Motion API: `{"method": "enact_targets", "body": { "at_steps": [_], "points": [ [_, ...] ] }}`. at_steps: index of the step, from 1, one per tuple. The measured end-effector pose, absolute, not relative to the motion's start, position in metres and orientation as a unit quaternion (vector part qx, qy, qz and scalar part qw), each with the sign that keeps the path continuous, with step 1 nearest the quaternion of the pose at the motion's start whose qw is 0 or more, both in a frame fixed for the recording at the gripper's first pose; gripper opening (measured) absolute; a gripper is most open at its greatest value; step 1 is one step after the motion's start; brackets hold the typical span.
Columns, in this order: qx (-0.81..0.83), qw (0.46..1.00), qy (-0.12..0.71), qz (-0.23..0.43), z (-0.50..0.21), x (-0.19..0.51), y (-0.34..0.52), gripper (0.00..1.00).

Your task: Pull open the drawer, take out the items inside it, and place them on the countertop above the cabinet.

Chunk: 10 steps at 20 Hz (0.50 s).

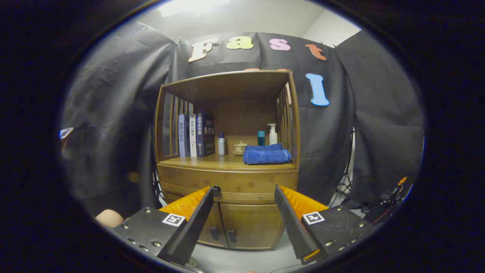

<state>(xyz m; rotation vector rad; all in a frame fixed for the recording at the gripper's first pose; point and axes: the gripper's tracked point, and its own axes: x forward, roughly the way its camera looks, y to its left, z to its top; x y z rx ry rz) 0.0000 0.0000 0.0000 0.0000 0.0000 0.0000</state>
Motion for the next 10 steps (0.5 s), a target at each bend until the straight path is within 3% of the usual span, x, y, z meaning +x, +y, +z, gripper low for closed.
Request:
{"method": "enact_targets", "body": {
  "at_steps": [10],
  "points": [
    [-0.001, 1.0, 0.002, 0.005, 0.0, 0.0023, 0.0085, 0.97]
  ]
}}
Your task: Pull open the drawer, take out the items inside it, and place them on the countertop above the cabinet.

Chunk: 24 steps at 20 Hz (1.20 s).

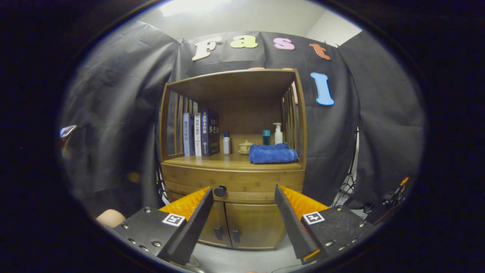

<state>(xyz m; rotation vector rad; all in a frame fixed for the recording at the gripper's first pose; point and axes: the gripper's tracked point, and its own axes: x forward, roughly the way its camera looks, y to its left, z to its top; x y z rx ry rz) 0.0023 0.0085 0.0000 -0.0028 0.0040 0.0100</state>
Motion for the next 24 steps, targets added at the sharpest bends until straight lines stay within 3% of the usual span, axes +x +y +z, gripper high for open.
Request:
{"method": "enact_targets", "body": {
  "at_steps": [16, 24],
  "points": [
    [-0.012, 1.0, 0.023, 0.004, -0.019, 0.007, 0.014, 0.97],
    [-0.03, 0.999, 0.018, 0.014, -0.023, 0.055, 0.038, 0.97]
  ]
}}
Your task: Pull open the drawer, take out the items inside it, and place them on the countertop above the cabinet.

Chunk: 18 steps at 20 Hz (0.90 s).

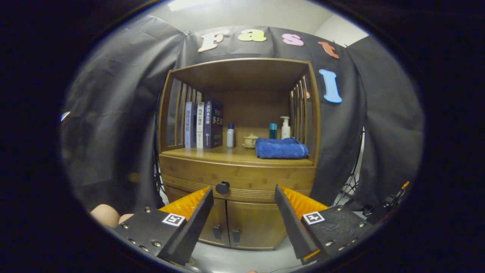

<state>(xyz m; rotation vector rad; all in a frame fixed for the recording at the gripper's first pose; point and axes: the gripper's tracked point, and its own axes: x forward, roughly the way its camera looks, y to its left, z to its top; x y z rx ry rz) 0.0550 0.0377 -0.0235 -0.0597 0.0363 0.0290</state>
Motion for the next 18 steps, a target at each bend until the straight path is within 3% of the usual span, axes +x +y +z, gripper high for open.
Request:
{"method": "enact_targets", "body": {
  "at_steps": [9, 18],
  "points": [
    [-0.067, 0.997, 0.035, 0.004, -0.062, 0.149, 0.06, 0.97],
    [-0.053, 0.994, 0.091, 0.012, -0.11, 0.197, 0.083, 0.97]
  ]
}}
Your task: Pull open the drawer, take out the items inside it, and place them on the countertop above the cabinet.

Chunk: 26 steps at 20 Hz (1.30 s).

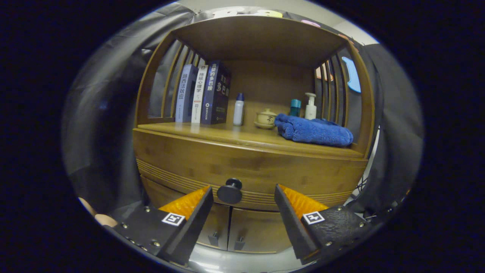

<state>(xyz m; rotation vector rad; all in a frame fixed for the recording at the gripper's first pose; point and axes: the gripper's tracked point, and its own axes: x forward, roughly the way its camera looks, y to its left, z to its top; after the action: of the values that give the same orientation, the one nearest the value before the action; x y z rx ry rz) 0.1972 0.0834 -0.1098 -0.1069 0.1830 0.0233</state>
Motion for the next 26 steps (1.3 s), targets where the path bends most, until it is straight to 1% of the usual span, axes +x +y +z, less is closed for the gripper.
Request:
{"method": "enact_targets", "body": {
  "at_steps": [3, 5, 8, 11, 13, 14, 15, 20, 21, 26],
  "points": [
    [-0.031, 0.993, 0.109, 0.021, -0.119, 0.209, 0.092, 0.97],
    [-0.031, 0.993, 0.11, 0.022, -0.122, 0.215, 0.097, 0.93],
    [-0.042, 0.992, 0.118, 0.015, -0.126, 0.23, 0.101, 0.68],
    [-0.039, 0.992, 0.12, 0.003, -0.127, 0.229, 0.101, 0.43],
    [-0.036, 0.993, 0.113, -0.006, -0.127, 0.232, 0.1, 0.42],
    [-0.03, 0.993, 0.114, -0.009, -0.127, 0.233, 0.1, 0.39],
    [-0.021, 0.993, 0.115, -0.01, -0.128, 0.232, 0.1, 0.39],
    [-0.028, 0.992, 0.126, -0.012, -0.131, 0.24, 0.098, 0.29],
    [-0.028, 0.991, 0.13, -0.013, -0.13, 0.231, 0.099, 0.26],
    [-0.023, 0.991, 0.134, -0.016, -0.129, 0.214, 0.1, 0.26]
  ]
}}
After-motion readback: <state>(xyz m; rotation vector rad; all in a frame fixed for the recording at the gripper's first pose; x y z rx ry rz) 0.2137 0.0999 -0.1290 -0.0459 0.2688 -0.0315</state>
